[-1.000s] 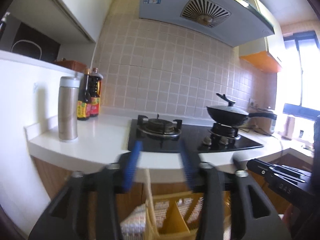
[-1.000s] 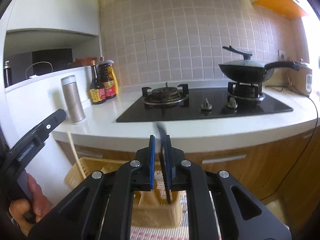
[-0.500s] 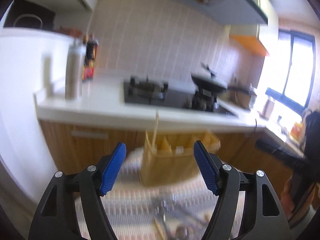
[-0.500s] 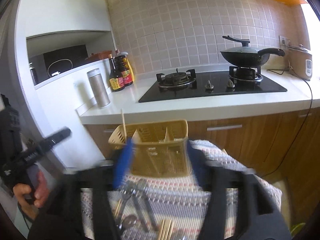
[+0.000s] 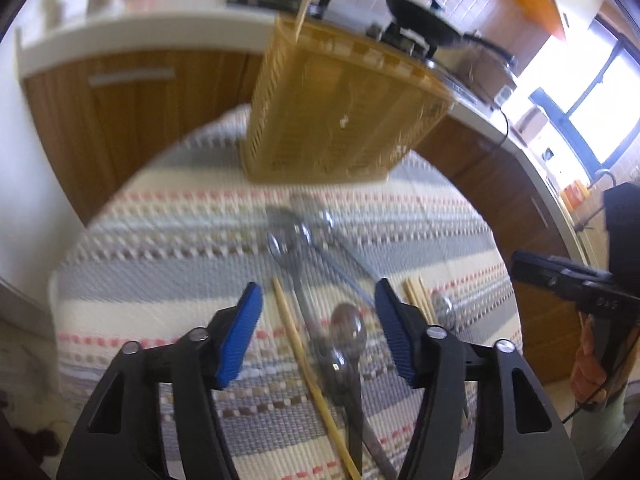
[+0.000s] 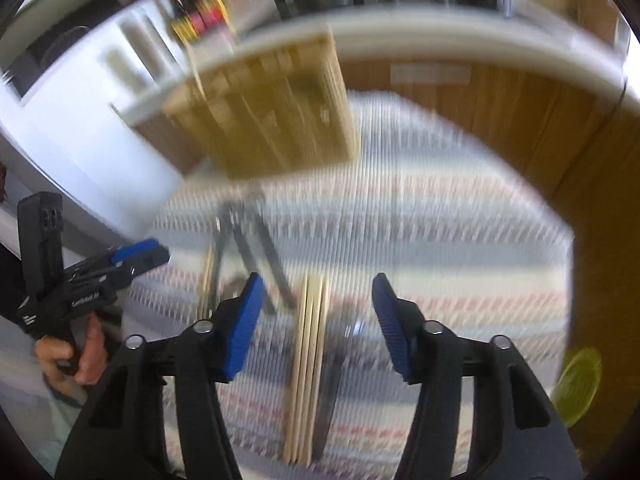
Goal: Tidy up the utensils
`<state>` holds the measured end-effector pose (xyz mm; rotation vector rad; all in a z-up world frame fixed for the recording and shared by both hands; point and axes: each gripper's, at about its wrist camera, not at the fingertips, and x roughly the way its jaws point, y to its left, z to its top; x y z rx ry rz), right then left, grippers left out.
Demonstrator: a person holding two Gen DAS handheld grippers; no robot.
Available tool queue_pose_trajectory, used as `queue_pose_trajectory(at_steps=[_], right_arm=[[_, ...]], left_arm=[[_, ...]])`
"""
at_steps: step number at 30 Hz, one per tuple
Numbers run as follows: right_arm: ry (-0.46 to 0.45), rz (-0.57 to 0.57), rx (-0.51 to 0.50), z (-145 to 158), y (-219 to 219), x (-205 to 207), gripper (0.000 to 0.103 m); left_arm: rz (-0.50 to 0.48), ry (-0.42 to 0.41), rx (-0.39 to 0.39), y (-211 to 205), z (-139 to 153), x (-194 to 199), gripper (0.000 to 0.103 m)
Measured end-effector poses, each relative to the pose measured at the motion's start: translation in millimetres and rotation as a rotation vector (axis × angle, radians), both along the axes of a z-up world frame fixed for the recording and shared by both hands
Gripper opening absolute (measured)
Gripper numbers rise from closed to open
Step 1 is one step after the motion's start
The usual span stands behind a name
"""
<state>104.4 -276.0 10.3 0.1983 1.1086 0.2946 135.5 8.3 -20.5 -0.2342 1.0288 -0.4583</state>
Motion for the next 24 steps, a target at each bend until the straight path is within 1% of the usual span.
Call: queue_pose_trajectory(at_steps=[1, 2, 4, 5, 6, 9, 12, 16, 19, 24], right_arm=[[0.051, 0.001, 0.025, -10.8, -2.6, 3.7, 0.041], [0.109, -0.005, 0.045, -24.0, -5.8, 7.6, 0.039], [0.175, -0.017, 0.052, -42.1, -9.6, 12.1, 0.036], [0.187, -0.021, 0.05, -47.4, -10.3, 12.8, 0.036], [0.199, -0.026, 0.044, -52.1, -11.6, 13.9, 0.035], [0.223, -0.021, 0.031, -61.4, -12.8, 14.8, 0.033], [0.25, 0.007, 0.0, -71.1, -8.5, 14.7, 0.028], [0.301, 0.051, -0.016, -81.5, 3.1, 6.5, 0.027], [0.311, 0.079, -0.072, -88.5, 11.9, -3.4, 0.027], [0.297, 0.105, -0.162, -92.1, 31.6, -10.0, 0.025]], left_arm=[[-0.004, 0.017, -0.008, -1.9, -5.3, 2.7, 0.049], [-0.012, 0.038, -0.016, -4.1, -12.2, 6.7, 0.047], [-0.019, 0.072, -0.013, -9.2, -23.3, 13.0, 0.044], [-0.025, 0.082, -0.009, -11.8, -27.8, 15.5, 0.043], [-0.034, 0.087, -0.003, -14.7, -30.1, 17.6, 0.043], [-0.046, 0.095, 0.055, -24.6, -37.9, 22.3, 0.042], [-0.05, 0.098, 0.07, -29.8, -40.5, 27.6, 0.041], [-0.054, 0.108, 0.081, -33.3, -39.5, 31.1, 0.041], [-0.065, 0.106, 0.11, -44.0, -39.0, 33.9, 0.041], [-0.069, 0.094, 0.195, -64.8, -40.4, 38.7, 0.041]])
